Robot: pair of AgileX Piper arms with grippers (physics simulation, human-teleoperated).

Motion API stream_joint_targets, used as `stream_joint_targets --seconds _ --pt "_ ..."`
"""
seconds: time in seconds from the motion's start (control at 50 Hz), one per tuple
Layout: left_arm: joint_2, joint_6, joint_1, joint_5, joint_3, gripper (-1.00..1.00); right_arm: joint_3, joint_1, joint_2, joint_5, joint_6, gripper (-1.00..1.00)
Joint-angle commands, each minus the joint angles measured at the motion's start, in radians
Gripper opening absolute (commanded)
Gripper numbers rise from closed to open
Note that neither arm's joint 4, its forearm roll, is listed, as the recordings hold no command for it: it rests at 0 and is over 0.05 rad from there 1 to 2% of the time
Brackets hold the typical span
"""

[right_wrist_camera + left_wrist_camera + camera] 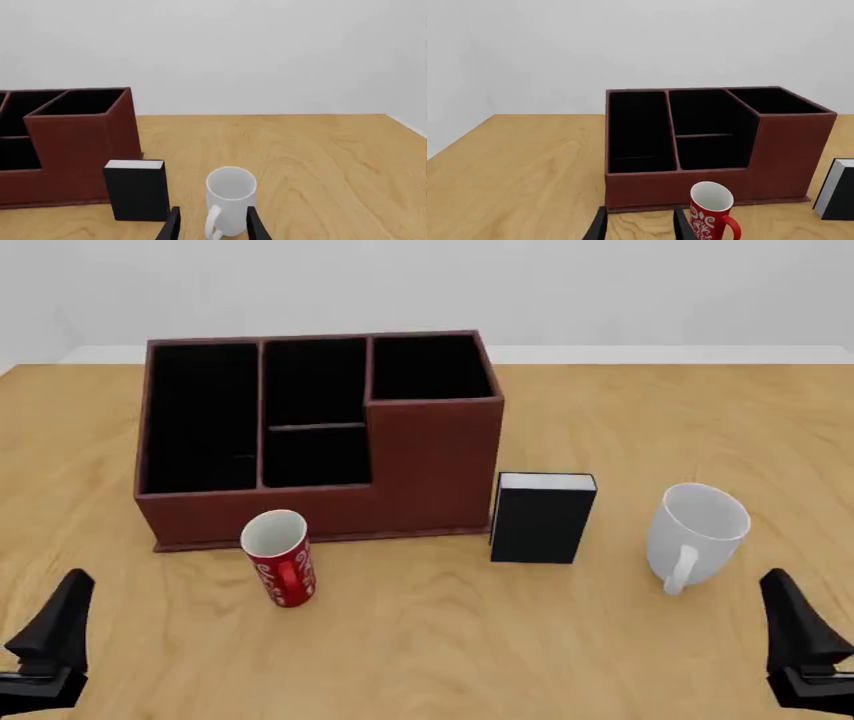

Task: Pick up the book and place it in the right compartment of the caddy.

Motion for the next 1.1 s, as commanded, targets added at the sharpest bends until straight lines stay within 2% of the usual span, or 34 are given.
stream_joint_targets --seconds 0.02,0.04,0.06,0.08,0.12,0.16,0.18,0.2,0.24,0.28,0.32,0.34,0.36,0.4,0.46,0.48,0.5,0.52,0.54,0.6,0.62,0.66,0.7,0.72,0.78,0.82,0.84,0.86,0.94,0.96,1.04,1.1 --pt "0.005 0.0 0.0 -0.001 -0.003 1.0 -0.013 -0.013 0.006 0.015 0.01 1.0" --pt "0.005 0.0 0.0 -0.001 -0.003 1.0 -0.024 0.009 0.004 0.011 0.033 1.0" --pt "0.005 0.0 0.0 -0.001 -0.003 1.0 -0.035 0.05 0.036 0.018 -0.003 1.0" --pt "0.005 0.0 0.0 -0.001 -0.003 1.0 -0.039 0.054 0.067 0.003 -0.024 1.0" --pt "0.005 0.0 0.0 -0.001 -0.003 1.0 -0.061 0.084 0.09 0.014 0.0 1.0" --pt "0.005 0.0 0.0 -0.001 -0.003 1.0 -0.083 0.08 0.115 0.023 -0.046 1.0" --pt "0.005 0.0 0.0 -0.001 -0.003 1.0 -0.106 0.103 0.158 0.026 -0.035 1.0" --pt "0.005 0.0 0.0 -0.001 -0.003 1.0 -0.106 0.094 0.219 -0.003 -0.069 1.0" --pt "0.005 0.0 0.0 -0.001 -0.003 1.0 -0.133 0.112 0.229 0.016 -0.092 1.0" --pt "0.005 0.0 0.0 -0.001 -0.003 1.0 -0.142 0.105 0.342 -0.022 -0.133 1.0" --pt "0.005 0.0 0.0 -0.001 -0.003 1.0 -0.175 0.122 0.332 0.011 -0.137 1.0" --pt "0.005 0.0 0.0 -0.001 -0.003 1.0 -0.179 0.124 0.4 -0.007 -0.158 1.0" --pt "0.005 0.0 0.0 -0.001 -0.003 1.0 -0.185 0.119 0.401 -0.006 -0.181 1.0" --pt "0.005 0.0 0.0 -0.001 -0.003 1.0 -0.225 0.137 0.412 0.03 -0.133 1.0" --pt "0.005 0.0 0.0 -0.001 -0.003 1.0 -0.25 0.123 0.457 0.038 -0.253 1.0" --pt "0.005 0.0 0.0 -0.001 -0.003 1.0 -0.257 0.117 0.471 0.039 -0.265 1.0" --pt "0.005 0.0 0.0 -0.001 -0.003 1.0 -0.284 0.116 0.484 0.055 -0.244 1.0" --pt "0.005 0.0 0.0 -0.001 -0.003 1.0 -0.29 0.119 0.488 0.059 -0.246 1.0" --pt "0.005 0.0 0.0 -0.001 -0.003 1.0 -0.305 0.122 0.509 0.067 -0.296 1.0" --pt "0.005 0.0 0.0 -0.001 -0.003 1.0 -0.356 0.145 0.536 0.108 -0.313 1.0" --pt "0.005 0.0 0.0 -0.001 -0.003 1.0 -0.352 0.134 0.575 0.097 -0.38 1.0" --pt "0.005 0.0 0.0 -0.001 -0.003 1.0 -0.38 0.159 0.6 0.126 -0.431 1.0" --pt "0.005 0.0 0.0 -0.001 -0.003 1.0 -0.421 0.15 0.632 0.157 -0.433 1.0" --pt "0.005 0.0 0.0 -0.001 -0.003 1.0 -0.45 0.184 0.625 0.192 -0.424 1.0" --pt "0.005 0.0 0.0 -0.001 -0.003 1.0 -0.495 0.183 0.666 0.232 -0.512 1.0" --pt "0.005 0.0 0.0 -0.001 -0.003 1.0 -0.514 0.149 0.72 0.249 -0.569 1.0" --pt "0.005 0.0 0.0 -0.001 -0.003 1.0 -0.534 0.133 0.739 0.256 -0.571 1.0" --pt "0.005 0.0 0.0 -0.001 -0.003 1.0 -0.568 0.142 0.746 0.284 -0.544 1.0" --pt "0.005 0.0 0.0 -0.001 -0.003 1.0 -0.626 0.153 0.791 0.343 -0.598 1.0" --pt "0.005 0.0 0.0 -0.001 -0.003 1.0 -0.63 0.152 0.799 0.354 -0.632 1.0" --pt "0.005 0.0 0.0 -0.001 -0.003 1.0 -0.697 0.149 0.839 0.406 -0.679 1.0" --pt "0.005 0.0 0.0 -0.001 -0.003 1.0 -0.765 0.168 0.869 0.461 -0.69 1.0"
